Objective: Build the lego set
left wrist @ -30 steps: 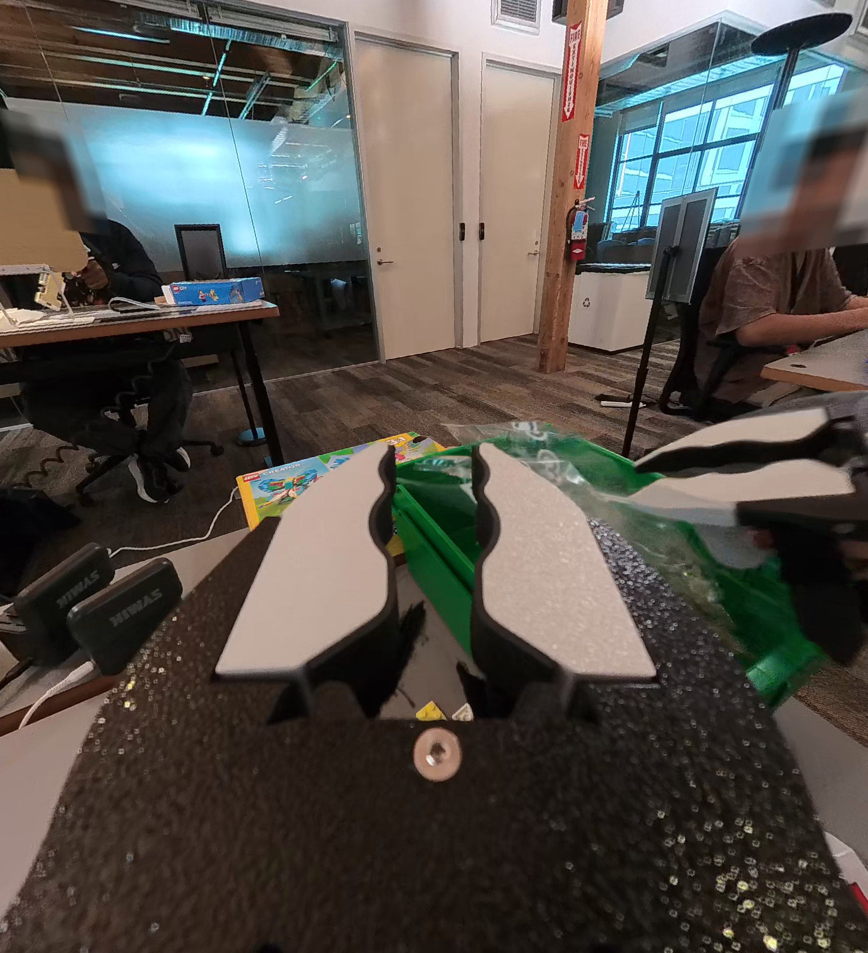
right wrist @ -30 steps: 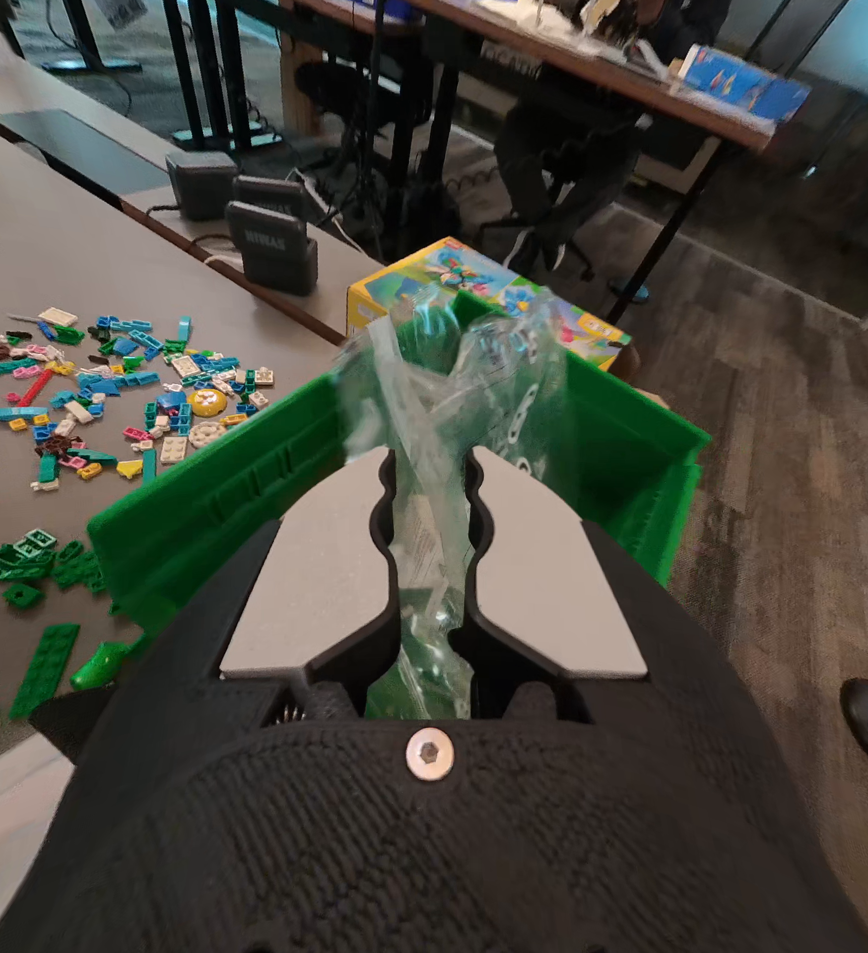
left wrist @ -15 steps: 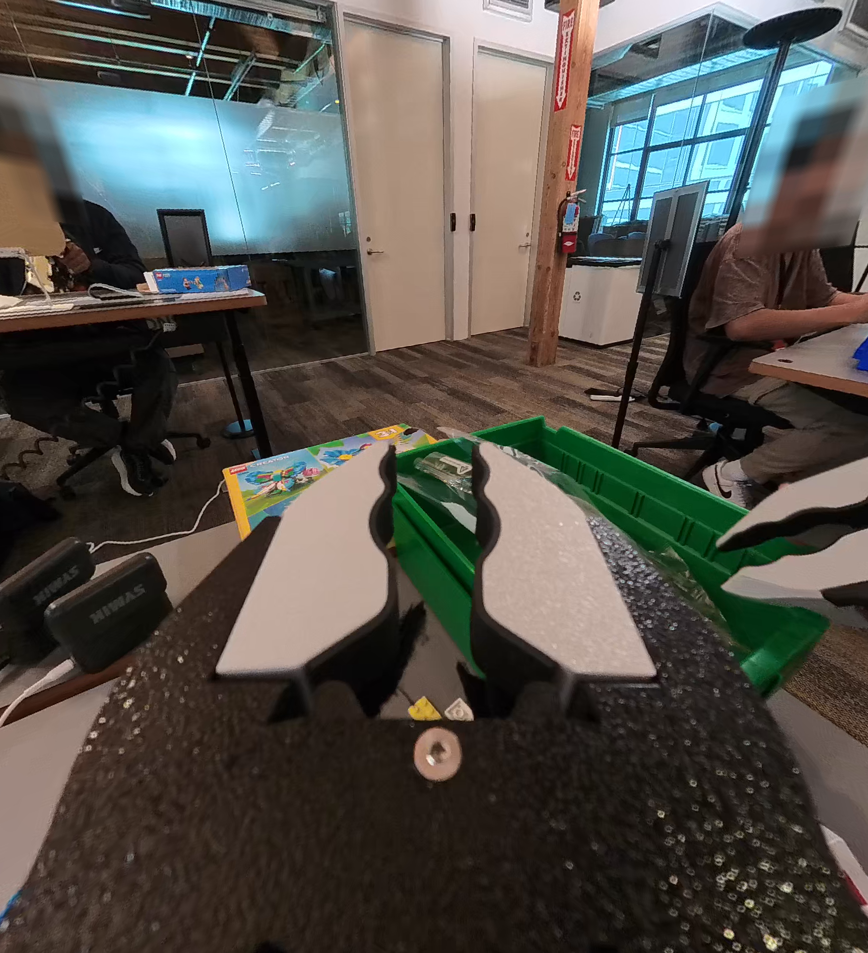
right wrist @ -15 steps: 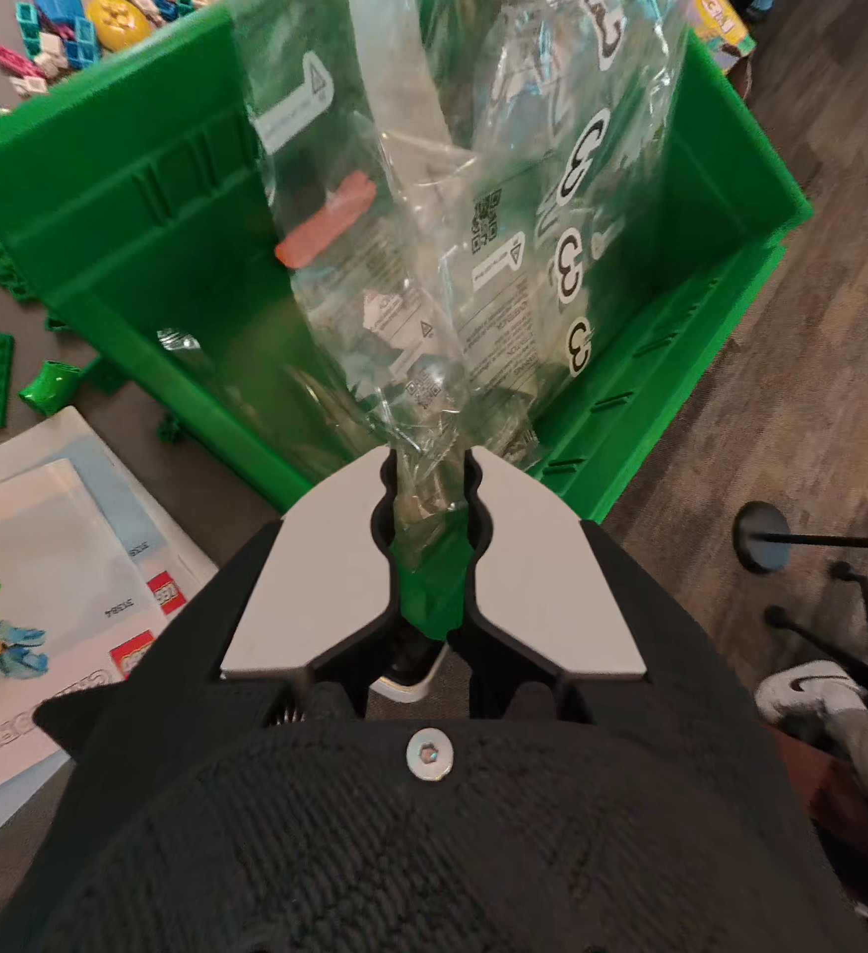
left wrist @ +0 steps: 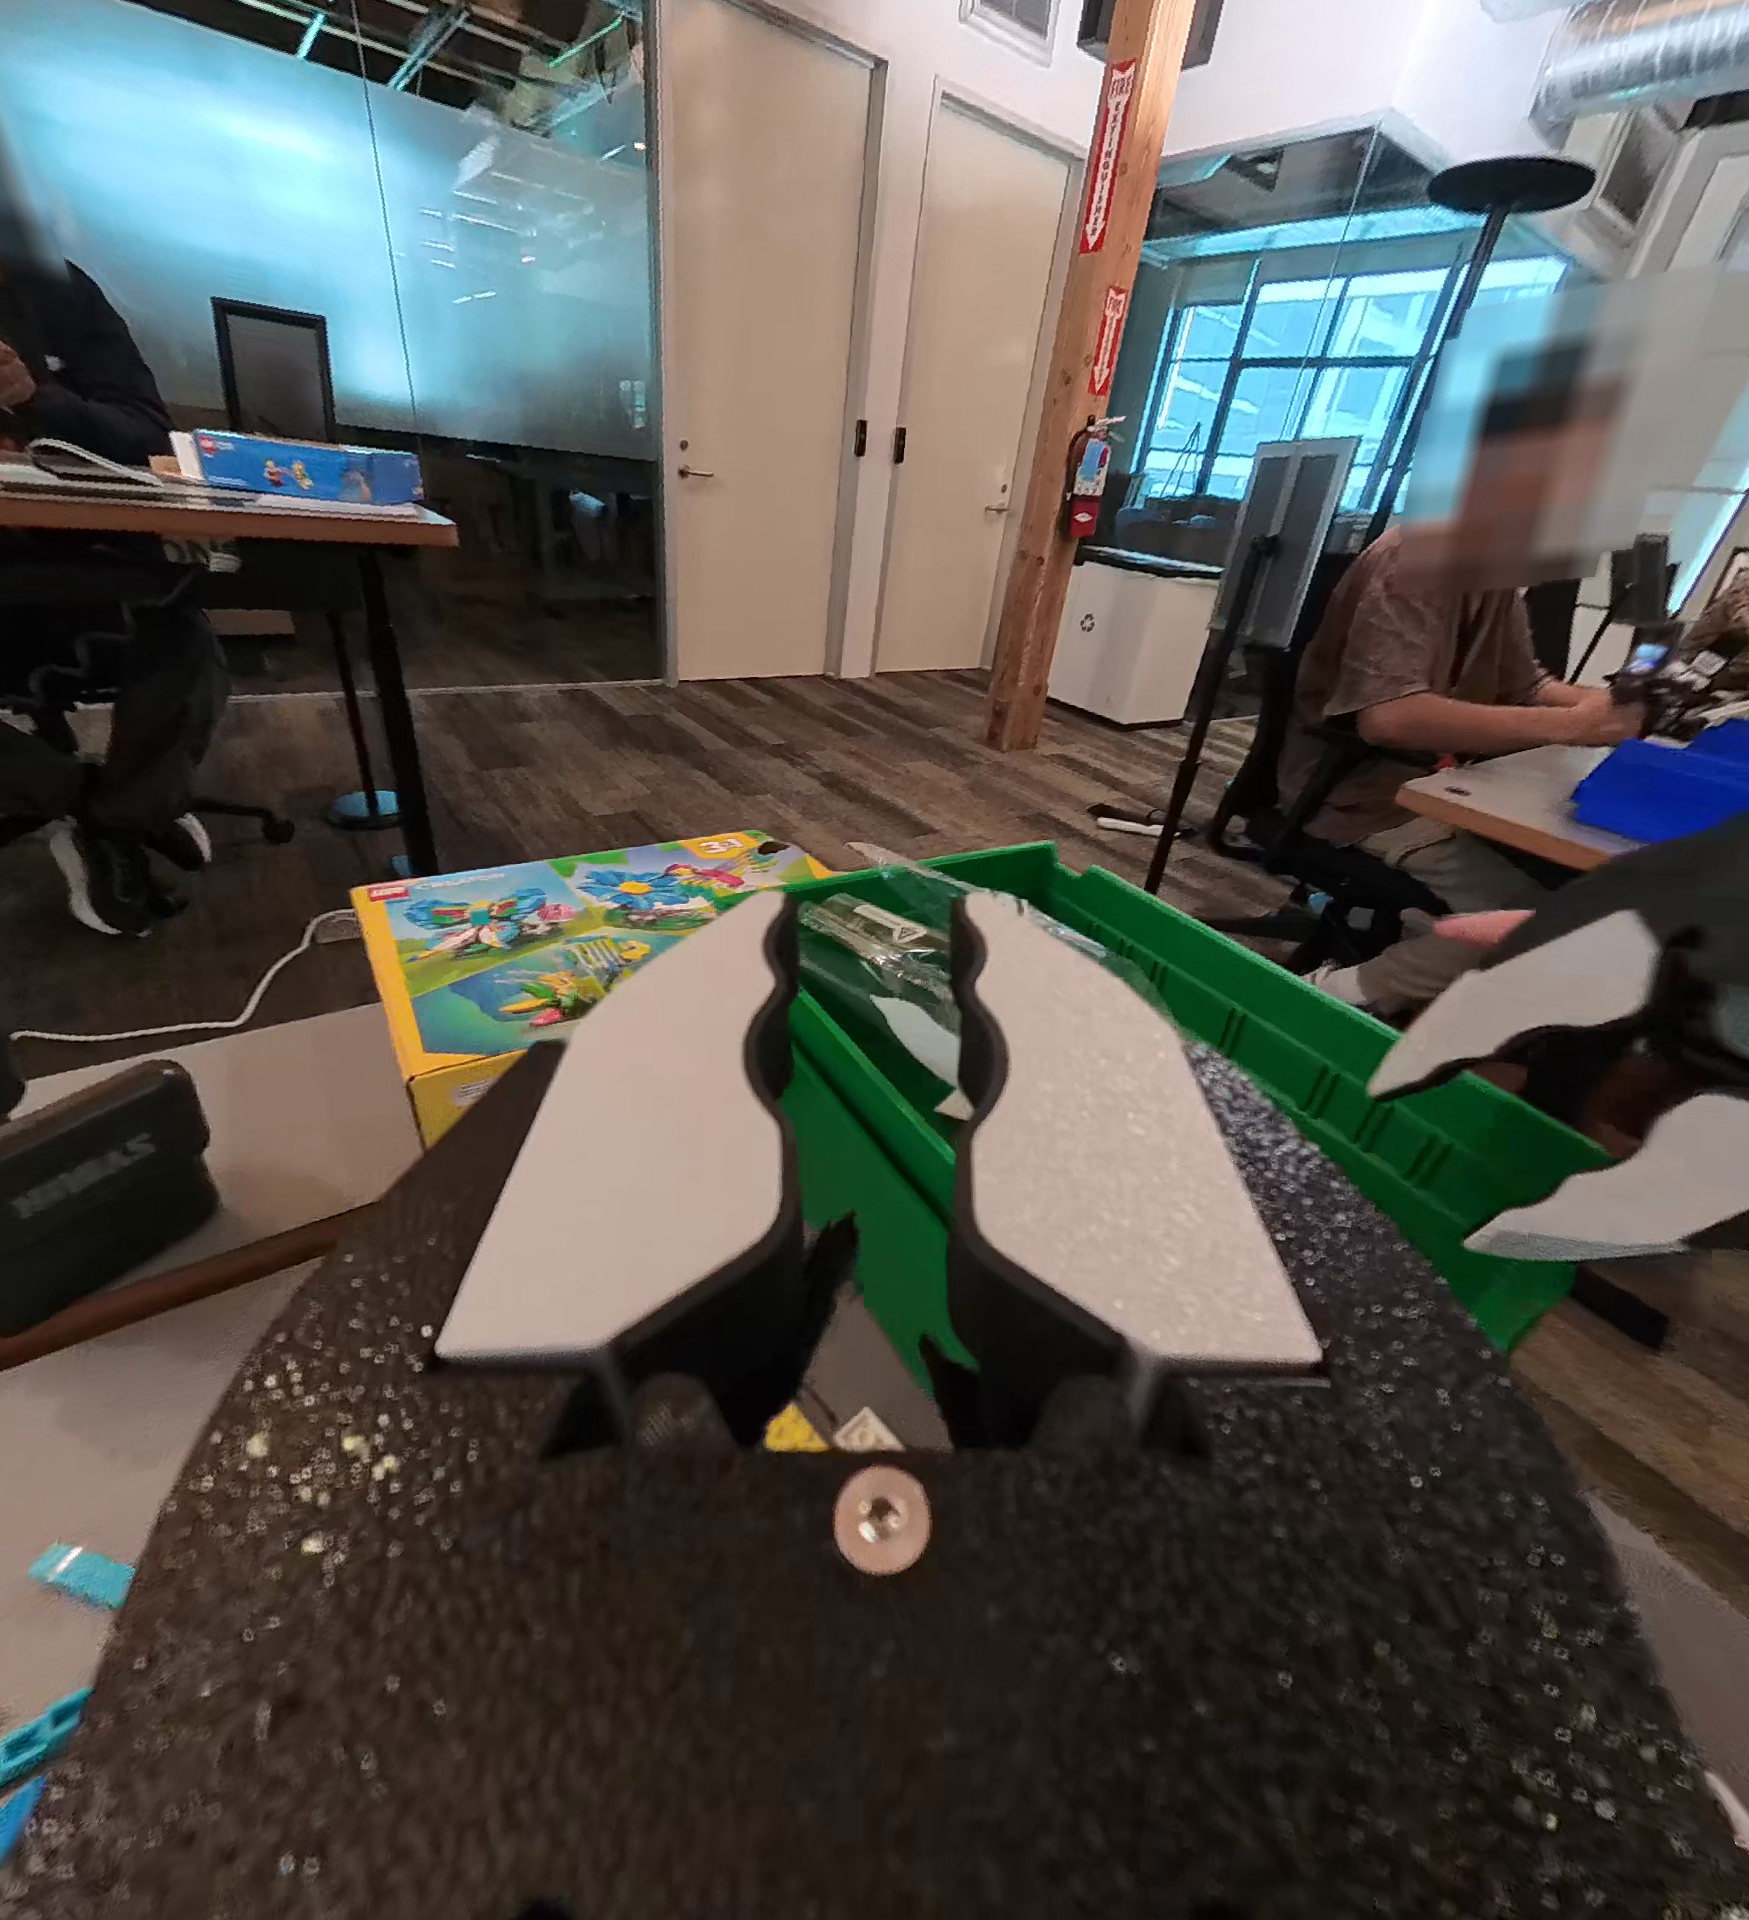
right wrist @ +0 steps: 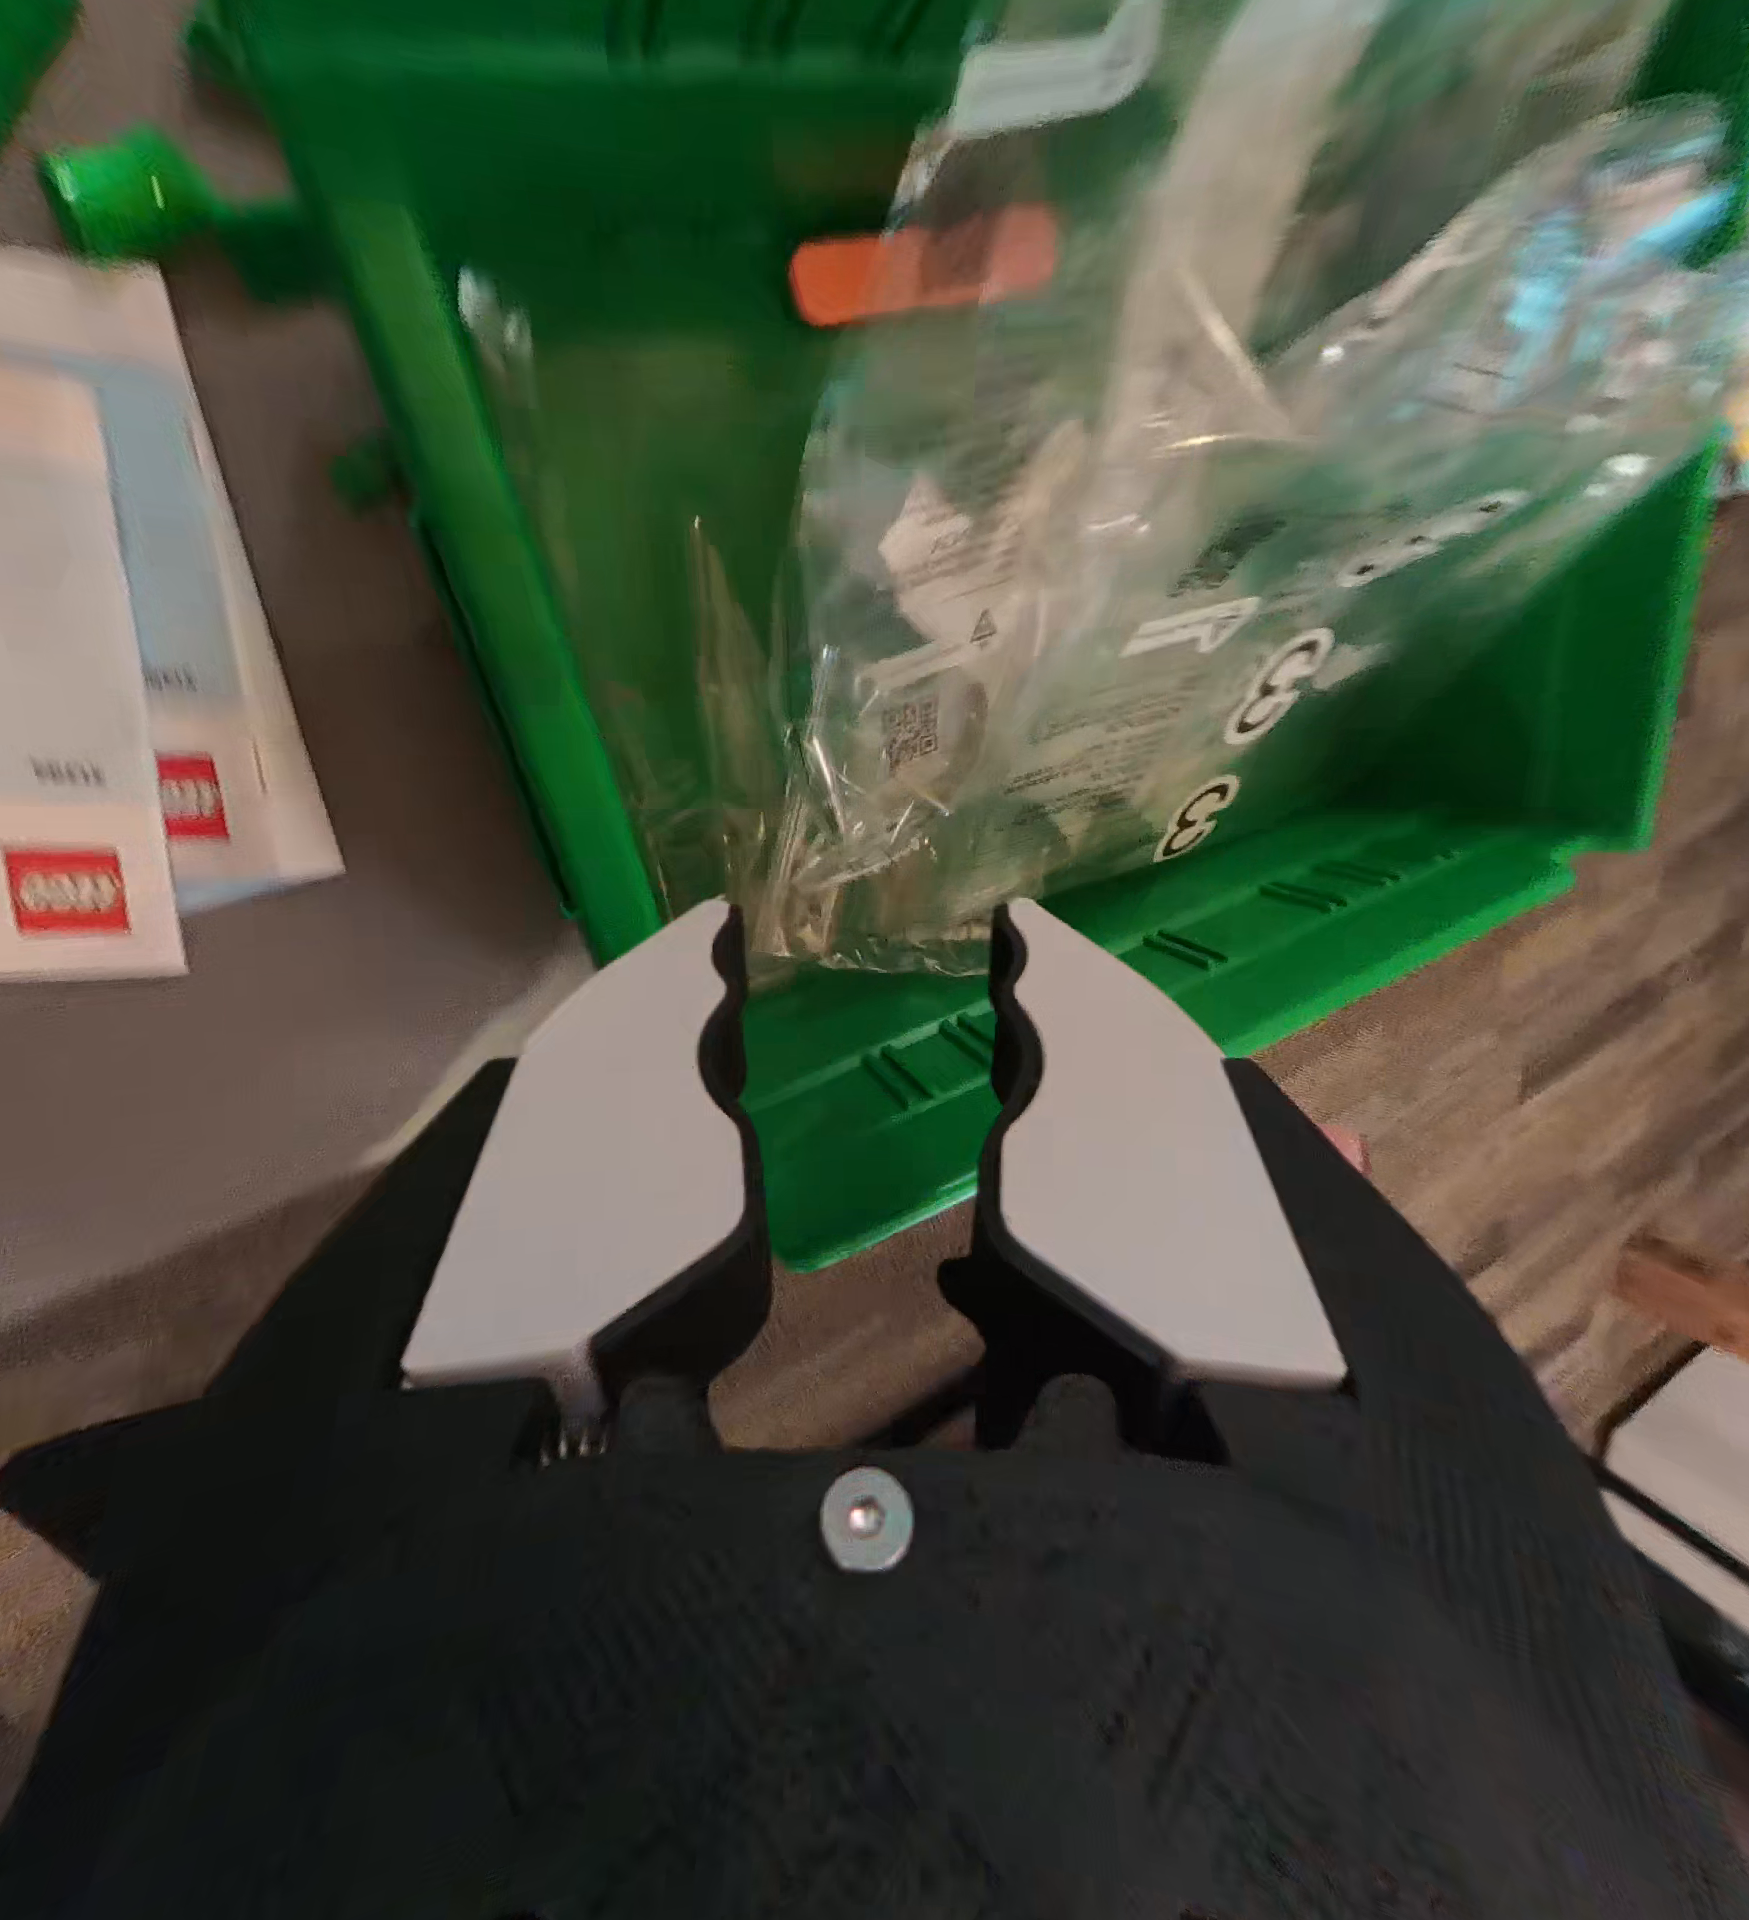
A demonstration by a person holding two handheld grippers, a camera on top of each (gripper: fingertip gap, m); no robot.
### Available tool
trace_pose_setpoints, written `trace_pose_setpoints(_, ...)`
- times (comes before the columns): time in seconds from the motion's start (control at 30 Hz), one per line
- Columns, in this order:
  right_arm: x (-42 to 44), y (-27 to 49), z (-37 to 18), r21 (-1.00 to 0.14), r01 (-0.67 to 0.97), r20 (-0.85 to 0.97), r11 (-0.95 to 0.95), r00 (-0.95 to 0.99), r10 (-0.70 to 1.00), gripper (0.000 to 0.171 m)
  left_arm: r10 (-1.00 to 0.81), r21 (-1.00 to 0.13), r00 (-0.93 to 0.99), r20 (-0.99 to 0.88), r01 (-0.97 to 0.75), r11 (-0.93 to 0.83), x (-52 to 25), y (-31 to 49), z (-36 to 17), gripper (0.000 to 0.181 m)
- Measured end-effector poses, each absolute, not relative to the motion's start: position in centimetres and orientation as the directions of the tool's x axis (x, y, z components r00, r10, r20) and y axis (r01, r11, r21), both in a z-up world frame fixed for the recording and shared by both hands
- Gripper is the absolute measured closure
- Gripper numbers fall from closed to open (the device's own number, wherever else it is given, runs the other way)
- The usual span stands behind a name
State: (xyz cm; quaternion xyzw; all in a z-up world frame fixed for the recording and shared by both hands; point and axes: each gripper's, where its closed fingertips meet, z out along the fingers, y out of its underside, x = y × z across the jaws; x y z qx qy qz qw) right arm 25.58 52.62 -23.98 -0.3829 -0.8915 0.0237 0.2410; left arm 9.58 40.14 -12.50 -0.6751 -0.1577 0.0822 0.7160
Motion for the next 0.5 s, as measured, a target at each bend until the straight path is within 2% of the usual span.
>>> trace_pose_setpoints(0.13,24.9,53.9,-27.0,-0.080,0.690,0.225,0.719,-0.691,0.687,0.110,0.317,-0.989,0.938,0.142,0.120,0.086,9.4,40.1,-12.6,0.154)
trace_pose_setpoints(0.27,24.2,55.5,-29.6,0.068,0.679,0.166,0.731,-0.731,0.662,0.092,0.323,-0.988,0.935,0.149,0.124,0.097,9.1,39.7,-12.5,0.154)
trace_pose_setpoints(0.37,24.0,56.6,-30.4,0.187,0.626,0.193,0.757,-0.779,0.596,0.096,0.335,-0.986,0.929,0.157,0.129,0.104,8.6,39.4,-12.5,0.154)
trace_pose_setpoints(0.47,22.8,57.2,-30.7,0.215,0.587,0.252,0.780,-0.805,0.536,0.114,0.334,-0.981,0.925,0.183,0.153,0.115,8.3,39.3,-12.7,0.154)
trace_pose_setpoints(0.5,22.4,57.3,-30.8,0.212,0.591,0.272,0.778,-0.801,0.534,0.115,0.325,-0.979,0.926,0.194,0.163,0.119,8.3,39.3,-12.7,0.154)
